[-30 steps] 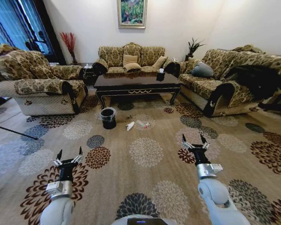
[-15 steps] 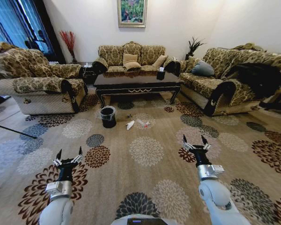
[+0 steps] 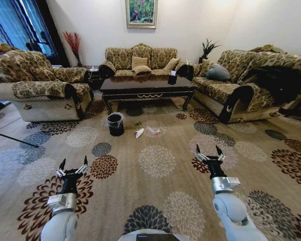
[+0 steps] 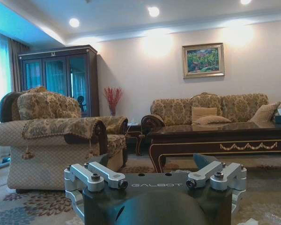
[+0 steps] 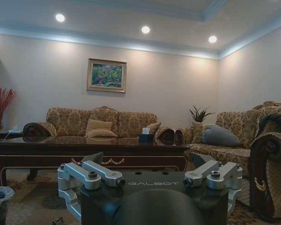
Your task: Move to the front of the table and pick up the trash from the floor, then place it into the trash bin.
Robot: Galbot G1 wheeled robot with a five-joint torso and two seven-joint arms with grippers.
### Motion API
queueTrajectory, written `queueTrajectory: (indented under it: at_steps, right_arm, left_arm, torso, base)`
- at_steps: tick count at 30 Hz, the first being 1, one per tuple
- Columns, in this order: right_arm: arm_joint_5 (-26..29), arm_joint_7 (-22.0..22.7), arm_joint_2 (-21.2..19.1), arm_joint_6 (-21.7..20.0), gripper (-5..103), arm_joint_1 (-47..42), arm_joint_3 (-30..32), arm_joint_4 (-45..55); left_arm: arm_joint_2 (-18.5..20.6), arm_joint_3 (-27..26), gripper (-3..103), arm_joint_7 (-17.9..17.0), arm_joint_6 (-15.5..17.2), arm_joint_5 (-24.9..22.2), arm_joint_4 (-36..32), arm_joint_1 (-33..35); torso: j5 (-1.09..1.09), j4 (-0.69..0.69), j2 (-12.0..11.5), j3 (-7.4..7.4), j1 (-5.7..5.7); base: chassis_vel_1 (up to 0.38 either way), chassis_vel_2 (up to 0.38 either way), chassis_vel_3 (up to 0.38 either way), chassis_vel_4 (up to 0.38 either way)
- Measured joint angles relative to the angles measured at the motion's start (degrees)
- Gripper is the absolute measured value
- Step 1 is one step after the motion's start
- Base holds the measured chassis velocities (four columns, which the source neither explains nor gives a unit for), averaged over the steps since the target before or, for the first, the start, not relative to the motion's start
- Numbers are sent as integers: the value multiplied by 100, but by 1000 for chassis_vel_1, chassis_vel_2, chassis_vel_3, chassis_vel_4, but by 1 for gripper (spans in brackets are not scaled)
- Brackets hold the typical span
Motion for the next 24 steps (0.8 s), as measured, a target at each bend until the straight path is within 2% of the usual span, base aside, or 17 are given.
queueTrajectory:
  at_steps: [10,18,24]
  right_arm:
    - [-10,5,-120,-39,100,22,17,2]
    - [-208,71,-917,-245,100,-74,182,126]
    - [-278,154,-994,-348,100,-203,65,187]
  left_arm:
    - [-6,9,100,3,2,6,-2,-13]
    - [44,43,100,9,46,-25,-133,12]
    - [94,2,100,6,123,-145,-248,-40]
  torso:
    - [1,0,-212,-133,-80]
    - [0,1,-435,-271,-166]
    - [0,-1,-549,-340,-211]
  base:
    - [0,0,0,0]
    - [0,0,0,0]
    - [0,0,0,0]
